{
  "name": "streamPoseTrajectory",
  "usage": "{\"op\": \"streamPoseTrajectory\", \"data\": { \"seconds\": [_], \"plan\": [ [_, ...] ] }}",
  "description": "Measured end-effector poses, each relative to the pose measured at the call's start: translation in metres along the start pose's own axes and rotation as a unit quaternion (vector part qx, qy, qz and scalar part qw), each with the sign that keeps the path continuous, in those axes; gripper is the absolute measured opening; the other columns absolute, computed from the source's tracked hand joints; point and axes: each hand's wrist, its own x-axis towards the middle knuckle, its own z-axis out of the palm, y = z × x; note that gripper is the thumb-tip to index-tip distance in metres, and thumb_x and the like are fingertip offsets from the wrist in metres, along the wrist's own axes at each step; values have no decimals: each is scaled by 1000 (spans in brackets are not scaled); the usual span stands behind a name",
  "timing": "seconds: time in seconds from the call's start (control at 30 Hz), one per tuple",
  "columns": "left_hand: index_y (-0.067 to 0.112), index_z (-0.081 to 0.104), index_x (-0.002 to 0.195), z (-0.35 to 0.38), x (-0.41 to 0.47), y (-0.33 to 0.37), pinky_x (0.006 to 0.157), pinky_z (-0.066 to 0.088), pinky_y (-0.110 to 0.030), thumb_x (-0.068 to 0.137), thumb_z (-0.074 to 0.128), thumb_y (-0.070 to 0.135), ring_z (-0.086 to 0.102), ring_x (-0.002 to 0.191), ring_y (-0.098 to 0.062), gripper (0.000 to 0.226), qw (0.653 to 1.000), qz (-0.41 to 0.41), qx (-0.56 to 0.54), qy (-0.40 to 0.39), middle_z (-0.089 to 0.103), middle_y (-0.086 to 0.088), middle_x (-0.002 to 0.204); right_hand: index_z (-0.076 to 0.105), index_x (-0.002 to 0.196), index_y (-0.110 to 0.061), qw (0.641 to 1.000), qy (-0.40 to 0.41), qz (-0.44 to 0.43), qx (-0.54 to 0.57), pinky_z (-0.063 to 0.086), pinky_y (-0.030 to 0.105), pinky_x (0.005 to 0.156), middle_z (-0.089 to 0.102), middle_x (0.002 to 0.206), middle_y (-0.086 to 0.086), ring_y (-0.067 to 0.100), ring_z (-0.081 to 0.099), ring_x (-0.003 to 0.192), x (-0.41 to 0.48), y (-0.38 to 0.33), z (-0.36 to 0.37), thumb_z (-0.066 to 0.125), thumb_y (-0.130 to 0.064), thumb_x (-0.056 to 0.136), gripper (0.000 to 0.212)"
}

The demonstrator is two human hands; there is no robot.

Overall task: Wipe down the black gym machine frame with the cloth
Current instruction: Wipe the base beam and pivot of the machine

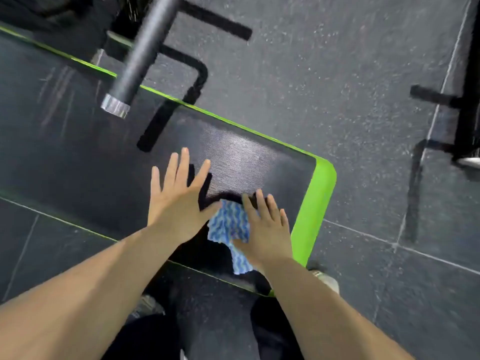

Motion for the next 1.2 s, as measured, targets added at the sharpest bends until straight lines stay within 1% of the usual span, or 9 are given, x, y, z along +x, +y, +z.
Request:
{"op": "streamPoseTrajectory", "data": {
  "seconds": [0.1,0.2,0.3,0.43,0.6,0.77,0.87,1.07,1.2],
  "plan": [
    [32,-10,151,27,8,-11,117,-4,-49,87,28,69,-15,147,-26,84,1000,-14,8,-23,-21,-11,159,16,153,-24,999,-9,32,-23,25,44,113,18,158,11,31,20,144,8,-5,38,61,-47,86,84],
    [29,3,154,40,8,-23,118,3,-47,90,40,61,-4,148,-29,80,1000,-2,-26,-12,-11,-14,160,60,122,-14,998,49,29,-41,50,41,78,62,110,8,31,59,100,12,-8,57,84,-31,61,68],
    [23,20,153,29,-3,-30,114,24,-46,91,53,49,18,145,-31,75,996,-17,-86,-19,1,-16,160,59,107,-14,999,39,38,-4,45,38,75,59,101,3,30,56,99,10,-16,35,68,-16,76,33],
    [24,31,148,-25,-33,-31,99,41,-40,92,54,44,38,135,-26,63,982,-71,-172,-25,11,-6,161,40,95,-22,993,33,79,82,38,34,66,55,100,2,32,56,93,-9,-36,-26,47,-13,88,14],
    [30,35,142,-119,-68,-56,94,46,-37,95,48,37,42,131,-17,49,961,-89,-262,-22,30,11,152,41,97,-27,984,63,86,140,45,36,69,60,97,0,31,59,89,-42,-102,-121,51,-25,87,14],
    [23,55,127,-204,-87,-108,80,48,-34,91,51,30,61,102,-19,37,957,-56,-279,60,60,6,116,45,105,-22,968,118,118,188,44,34,71,60,105,-1,27,60,96,-69,-188,-196,67,-55,78,47],
    [28,47,132,-253,-86,-151,91,45,-34,95,48,33,54,111,-14,37,951,-64,-301,18,54,10,123,46,98,-20,942,141,158,259,39,32,71,60,102,1,25,59,96,-74,-241,-234,61,-63,79,49],
    [27,47,128,-297,-83,-189,90,46,-36,96,47,32,57,97,-14,32,945,-95,-312,-31,54,8,119,49,107,-14,923,144,158,321,33,29,70,61,110,11,30,55,101,-80,-278,-260,52,-26,91,20],
    [27,49,125,-315,-76,-199,89,46,-32,97,45,30,57,93,-10,28,943,-94,-316,-40,56,13,113,40,93,-22,921,161,162,316,36,33,64,62,93,6,29,53,84,-79,-275,-273,55,-13,86,18]
  ]
}}
